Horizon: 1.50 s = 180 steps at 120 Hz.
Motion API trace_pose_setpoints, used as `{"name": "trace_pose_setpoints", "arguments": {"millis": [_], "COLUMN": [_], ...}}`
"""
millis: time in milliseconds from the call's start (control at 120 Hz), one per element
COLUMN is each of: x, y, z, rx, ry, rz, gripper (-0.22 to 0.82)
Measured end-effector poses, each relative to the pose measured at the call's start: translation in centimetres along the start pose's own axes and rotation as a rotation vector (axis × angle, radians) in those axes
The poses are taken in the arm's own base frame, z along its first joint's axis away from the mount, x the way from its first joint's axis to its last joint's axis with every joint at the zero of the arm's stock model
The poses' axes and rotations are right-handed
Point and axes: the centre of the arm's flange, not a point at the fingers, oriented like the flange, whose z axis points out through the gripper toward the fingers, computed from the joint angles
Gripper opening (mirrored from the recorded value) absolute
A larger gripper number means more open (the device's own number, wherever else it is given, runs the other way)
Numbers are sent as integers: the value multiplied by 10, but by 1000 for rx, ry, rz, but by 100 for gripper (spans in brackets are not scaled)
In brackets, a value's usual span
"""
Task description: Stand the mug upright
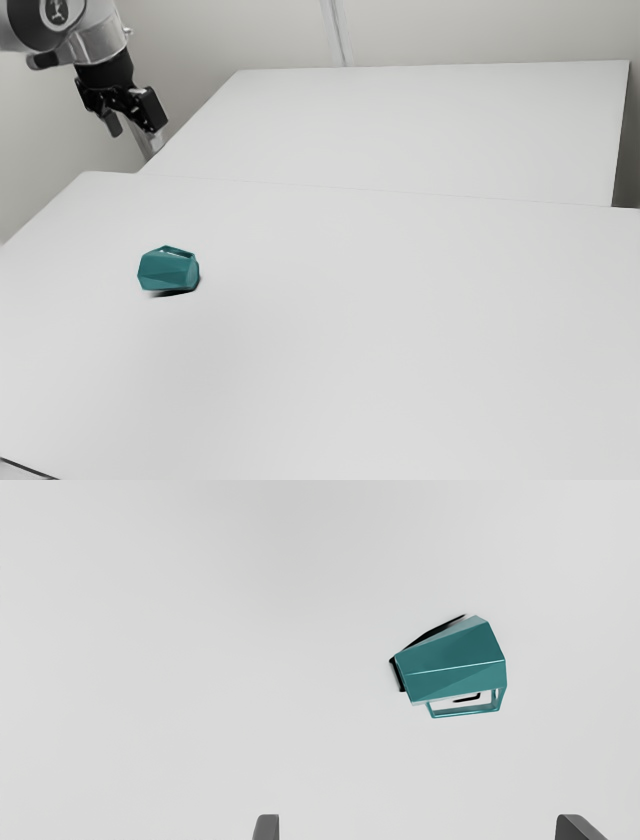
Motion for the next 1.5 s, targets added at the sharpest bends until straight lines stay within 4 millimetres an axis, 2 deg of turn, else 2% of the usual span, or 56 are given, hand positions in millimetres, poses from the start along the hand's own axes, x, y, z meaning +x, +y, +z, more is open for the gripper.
{"name": "trace_pose_setpoints", "arguments": {"millis": [133,233,383,425,558,775,842,1267,1500], "x": [4,8,21,29,61,99,105,124,85], "y": [-2,8,17,27,78,124,136,213,214], "z": [6,21,32,41,83,141,163,274,319], "rx": [3,6,20,55,233,426,465,629,659], "ry": [2,15,25,32,54,78,87,87,52], "rz": [2,-18,-44,-77,-249,-442,-490,-751,-777], "gripper": [60,60,60,61,60,60,60,60,60]}}
